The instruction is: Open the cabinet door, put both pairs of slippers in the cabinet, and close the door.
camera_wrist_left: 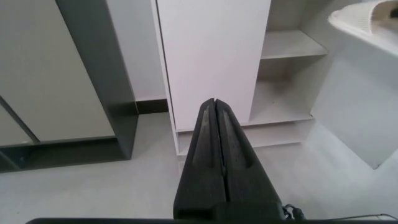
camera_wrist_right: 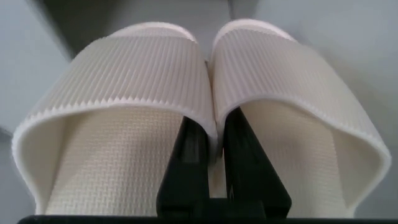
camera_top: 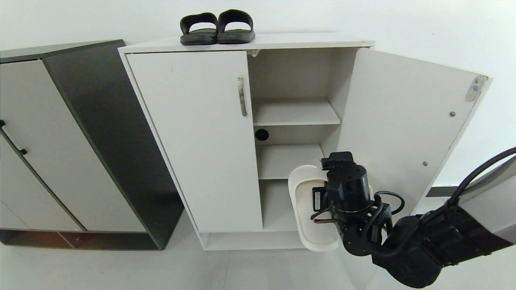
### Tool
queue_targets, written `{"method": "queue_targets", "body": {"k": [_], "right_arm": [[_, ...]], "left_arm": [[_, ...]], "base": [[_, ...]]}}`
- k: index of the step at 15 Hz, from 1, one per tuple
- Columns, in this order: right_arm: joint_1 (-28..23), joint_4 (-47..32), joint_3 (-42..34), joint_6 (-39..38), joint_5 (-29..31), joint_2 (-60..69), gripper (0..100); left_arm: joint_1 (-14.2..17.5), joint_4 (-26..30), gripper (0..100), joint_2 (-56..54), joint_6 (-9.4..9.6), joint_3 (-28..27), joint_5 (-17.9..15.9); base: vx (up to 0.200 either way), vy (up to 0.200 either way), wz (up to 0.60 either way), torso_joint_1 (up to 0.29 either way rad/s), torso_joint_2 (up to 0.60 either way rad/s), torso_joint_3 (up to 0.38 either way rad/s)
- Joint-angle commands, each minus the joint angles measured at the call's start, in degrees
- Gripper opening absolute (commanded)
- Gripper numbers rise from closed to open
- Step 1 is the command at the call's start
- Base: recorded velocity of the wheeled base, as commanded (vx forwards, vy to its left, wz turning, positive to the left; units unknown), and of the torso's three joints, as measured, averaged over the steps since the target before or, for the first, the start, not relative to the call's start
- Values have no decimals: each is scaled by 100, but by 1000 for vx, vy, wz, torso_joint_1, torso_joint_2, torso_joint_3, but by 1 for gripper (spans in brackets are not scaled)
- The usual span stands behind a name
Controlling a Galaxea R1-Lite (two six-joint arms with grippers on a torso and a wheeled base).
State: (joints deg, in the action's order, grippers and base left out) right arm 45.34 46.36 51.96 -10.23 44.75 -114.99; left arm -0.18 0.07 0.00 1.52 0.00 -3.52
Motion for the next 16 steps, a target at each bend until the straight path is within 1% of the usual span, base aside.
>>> {"method": "queue_targets", "body": {"k": [1,4,8,10,11,13,15,16], "right_arm": [[-166,128,78,12,-10,-322,0],[-333,224,78,21,-19,-463,0],[-333,286,78,21,-19,-454,0],[-192,514,60,30,-125,-427,0],[-113,541,60,30,-292,-427,0],[-60,541,227,91,-643,-568,0],[-51,541,728,232,-687,-946,0],[-51,541,825,232,-687,-1069,0]], "left_arm": [[1,1,0,9,-3,0,1],[1,1,0,9,-3,0,1],[1,1,0,9,-3,0,1],[1,1,0,9,-3,0,1],[1,1,0,9,-3,0,1],[1,1,0,9,-3,0,1],[1,1,0,9,-3,0,1],[1,1,0,9,-3,0,1]], "base": [[0,0,0,0,0,0],[0,0,0,0,0,0],[0,0,0,0,0,0],[0,0,0,0,0,0],[0,0,0,0,0,0],[0,0,0,0,0,0],[0,0,0,0,0,0],[0,0,0,0,0,0]]}}
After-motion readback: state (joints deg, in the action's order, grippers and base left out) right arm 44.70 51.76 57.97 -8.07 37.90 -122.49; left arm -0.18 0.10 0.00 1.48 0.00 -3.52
